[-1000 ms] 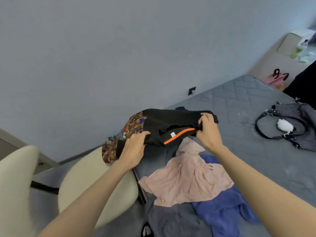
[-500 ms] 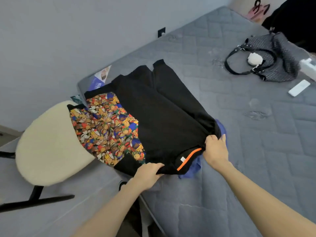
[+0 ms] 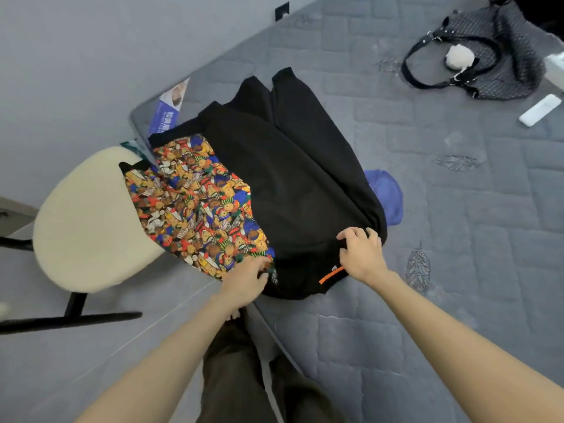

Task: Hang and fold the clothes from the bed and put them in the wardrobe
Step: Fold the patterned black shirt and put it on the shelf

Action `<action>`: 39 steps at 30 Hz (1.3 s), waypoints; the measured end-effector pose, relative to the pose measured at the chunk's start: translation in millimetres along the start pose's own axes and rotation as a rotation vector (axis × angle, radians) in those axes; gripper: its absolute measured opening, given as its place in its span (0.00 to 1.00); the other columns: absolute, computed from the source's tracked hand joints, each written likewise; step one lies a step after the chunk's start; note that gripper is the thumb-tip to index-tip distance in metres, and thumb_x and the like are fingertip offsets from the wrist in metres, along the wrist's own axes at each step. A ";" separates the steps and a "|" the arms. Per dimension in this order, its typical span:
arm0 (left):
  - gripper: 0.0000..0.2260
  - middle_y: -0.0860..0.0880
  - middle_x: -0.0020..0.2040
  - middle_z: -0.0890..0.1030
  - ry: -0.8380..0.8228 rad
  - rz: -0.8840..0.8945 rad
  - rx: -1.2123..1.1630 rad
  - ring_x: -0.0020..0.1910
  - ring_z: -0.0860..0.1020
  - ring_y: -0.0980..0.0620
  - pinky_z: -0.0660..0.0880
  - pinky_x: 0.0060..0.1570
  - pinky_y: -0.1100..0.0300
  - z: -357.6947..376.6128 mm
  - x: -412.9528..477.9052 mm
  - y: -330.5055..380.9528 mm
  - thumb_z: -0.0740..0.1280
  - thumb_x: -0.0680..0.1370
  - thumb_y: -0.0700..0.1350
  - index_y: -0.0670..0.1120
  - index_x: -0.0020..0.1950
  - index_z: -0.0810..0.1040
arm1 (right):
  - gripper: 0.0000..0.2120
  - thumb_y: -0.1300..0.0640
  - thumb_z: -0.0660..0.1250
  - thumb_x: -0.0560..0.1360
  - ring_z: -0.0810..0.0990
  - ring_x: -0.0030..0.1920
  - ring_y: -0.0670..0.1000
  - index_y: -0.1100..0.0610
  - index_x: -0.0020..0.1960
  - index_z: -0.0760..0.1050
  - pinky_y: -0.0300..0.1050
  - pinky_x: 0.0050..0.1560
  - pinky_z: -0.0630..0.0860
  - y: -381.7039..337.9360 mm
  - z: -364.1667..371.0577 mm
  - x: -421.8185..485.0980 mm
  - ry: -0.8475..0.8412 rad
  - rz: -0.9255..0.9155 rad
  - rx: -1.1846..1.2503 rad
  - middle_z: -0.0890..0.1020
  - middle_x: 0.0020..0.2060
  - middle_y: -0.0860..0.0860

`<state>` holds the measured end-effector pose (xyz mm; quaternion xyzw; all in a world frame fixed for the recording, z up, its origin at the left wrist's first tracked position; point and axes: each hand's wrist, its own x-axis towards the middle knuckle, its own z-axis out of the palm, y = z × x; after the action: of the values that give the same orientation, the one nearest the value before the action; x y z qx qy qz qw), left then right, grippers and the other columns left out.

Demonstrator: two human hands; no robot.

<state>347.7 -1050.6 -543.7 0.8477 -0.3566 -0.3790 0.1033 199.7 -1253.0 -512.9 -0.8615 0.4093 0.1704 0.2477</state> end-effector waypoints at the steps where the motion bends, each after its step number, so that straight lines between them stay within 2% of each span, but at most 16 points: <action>1: 0.16 0.48 0.60 0.74 0.027 -0.023 -0.031 0.57 0.75 0.50 0.73 0.51 0.57 -10.3 -1.5 -12.8 0.60 0.81 0.46 0.49 0.69 0.70 | 0.18 0.59 0.59 0.78 0.57 0.73 0.61 0.53 0.67 0.68 0.55 0.73 0.54 -14.8 0.2 -0.3 0.016 -0.034 0.011 0.68 0.71 0.51; 3: 0.16 0.47 0.55 0.74 0.075 -0.075 -0.099 0.50 0.75 0.51 0.69 0.44 0.61 -31.3 -5.3 -40.6 0.61 0.80 0.43 0.47 0.68 0.71 | 0.16 0.58 0.59 0.79 0.60 0.71 0.59 0.52 0.66 0.69 0.53 0.71 0.57 -47.4 2.1 0.2 0.032 -0.086 0.047 0.70 0.69 0.49; 7: 0.18 0.46 0.57 0.73 0.154 -0.202 -0.211 0.57 0.73 0.47 0.69 0.51 0.60 -70.9 -6.8 -102.2 0.61 0.80 0.42 0.45 0.70 0.68 | 0.16 0.58 0.60 0.79 0.62 0.69 0.58 0.52 0.66 0.70 0.51 0.67 0.63 -118.3 11.1 13.3 0.011 -0.154 0.129 0.71 0.68 0.50; 11: 0.23 0.44 0.54 0.76 0.272 -0.326 -0.435 0.51 0.74 0.49 0.69 0.49 0.59 -110.2 14.6 -159.4 0.62 0.80 0.40 0.43 0.74 0.62 | 0.15 0.57 0.60 0.79 0.63 0.67 0.57 0.53 0.65 0.71 0.51 0.62 0.68 -189.9 29.8 44.2 -0.002 -0.172 0.160 0.69 0.67 0.51; 15: 0.22 0.46 0.63 0.72 0.363 -0.433 -0.666 0.56 0.72 0.52 0.70 0.48 0.64 -151.2 55.4 -219.8 0.61 0.81 0.41 0.43 0.74 0.61 | 0.13 0.58 0.59 0.79 0.66 0.64 0.57 0.53 0.62 0.72 0.52 0.61 0.67 -262.6 58.1 94.1 -0.073 -0.116 0.247 0.72 0.63 0.53; 17: 0.22 0.45 0.66 0.71 0.353 -0.487 -0.778 0.54 0.73 0.54 0.71 0.45 0.65 -173.3 80.2 -251.1 0.61 0.81 0.43 0.44 0.74 0.59 | 0.12 0.58 0.61 0.78 0.70 0.63 0.58 0.55 0.62 0.73 0.51 0.64 0.67 -298.7 74.0 123.8 -0.115 -0.116 0.286 0.74 0.62 0.54; 22: 0.25 0.43 0.70 0.70 0.255 -0.535 -0.899 0.59 0.72 0.52 0.70 0.55 0.57 -212.7 142.7 -319.3 0.63 0.80 0.44 0.43 0.74 0.58 | 0.17 0.59 0.62 0.78 0.69 0.67 0.56 0.56 0.66 0.70 0.51 0.67 0.67 -367.9 116.3 192.7 -0.171 -0.067 0.339 0.73 0.65 0.54; 25: 0.31 0.43 0.74 0.64 0.251 -0.616 -0.908 0.68 0.69 0.47 0.69 0.66 0.51 -220.6 175.5 -344.9 0.67 0.78 0.47 0.43 0.76 0.54 | 0.18 0.59 0.62 0.78 0.74 0.60 0.53 0.57 0.67 0.68 0.48 0.60 0.72 -392.3 136.5 221.6 -0.172 0.011 0.383 0.75 0.62 0.54; 27: 0.32 0.43 0.73 0.64 0.282 -0.683 -0.918 0.68 0.69 0.46 0.70 0.66 0.49 -220.6 194.2 -356.4 0.69 0.77 0.47 0.43 0.75 0.57 | 0.18 0.58 0.63 0.77 0.75 0.58 0.56 0.58 0.66 0.68 0.48 0.58 0.73 -404.0 149.9 236.9 -0.164 0.041 0.337 0.76 0.60 0.55; 29: 0.28 0.44 0.70 0.68 0.331 -0.739 -1.011 0.65 0.72 0.47 0.73 0.62 0.52 -219.1 207.0 -362.6 0.70 0.76 0.46 0.42 0.72 0.61 | 0.19 0.55 0.64 0.77 0.75 0.60 0.57 0.58 0.66 0.68 0.52 0.60 0.73 -412.5 159.1 247.4 -0.176 0.057 0.281 0.75 0.60 0.56; 31: 0.24 0.44 0.66 0.73 0.318 -0.725 -1.068 0.61 0.76 0.47 0.75 0.56 0.55 -217.8 213.1 -363.1 0.69 0.77 0.45 0.42 0.70 0.66 | 0.18 0.53 0.64 0.78 0.77 0.55 0.56 0.58 0.66 0.69 0.53 0.57 0.75 -417.8 164.4 250.9 -0.247 0.089 0.304 0.76 0.56 0.55; 33: 0.19 0.45 0.64 0.76 0.282 -0.673 -1.078 0.59 0.77 0.48 0.76 0.55 0.55 -218.5 212.9 -361.0 0.66 0.79 0.46 0.44 0.69 0.69 | 0.13 0.56 0.61 0.79 0.77 0.44 0.53 0.56 0.63 0.70 0.45 0.46 0.75 -421.3 167.7 245.8 -0.315 0.094 0.415 0.78 0.44 0.52; 35: 0.16 0.47 0.61 0.78 0.266 -0.603 -1.162 0.58 0.79 0.48 0.76 0.58 0.51 -221.2 205.7 -356.4 0.64 0.80 0.47 0.47 0.67 0.71 | 0.09 0.59 0.60 0.79 0.72 0.33 0.49 0.56 0.59 0.71 0.36 0.31 0.69 -424.7 167.3 233.4 -0.353 0.065 0.537 0.75 0.35 0.50; 36: 0.14 0.48 0.59 0.80 0.272 -0.562 -1.194 0.56 0.80 0.49 0.77 0.57 0.51 -223.6 200.0 -352.9 0.64 0.80 0.48 0.47 0.65 0.72 | 0.08 0.61 0.59 0.79 0.69 0.30 0.49 0.57 0.57 0.72 0.37 0.28 0.65 -425.8 165.6 226.3 -0.376 0.056 0.599 0.74 0.34 0.50; 39: 0.08 0.53 0.52 0.82 0.333 -0.457 -1.167 0.50 0.82 0.54 0.79 0.48 0.58 -236.2 180.4 -338.6 0.64 0.79 0.53 0.54 0.57 0.75 | 0.06 0.62 0.59 0.78 0.66 0.33 0.51 0.62 0.49 0.74 0.42 0.34 0.62 -423.1 153.0 202.9 -0.379 0.080 0.779 0.71 0.36 0.55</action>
<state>777.9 -951.0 -633.8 0.7541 0.1181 -0.3866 0.5176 643.0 -1062.9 -617.4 -0.6407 0.4234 0.1676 0.6181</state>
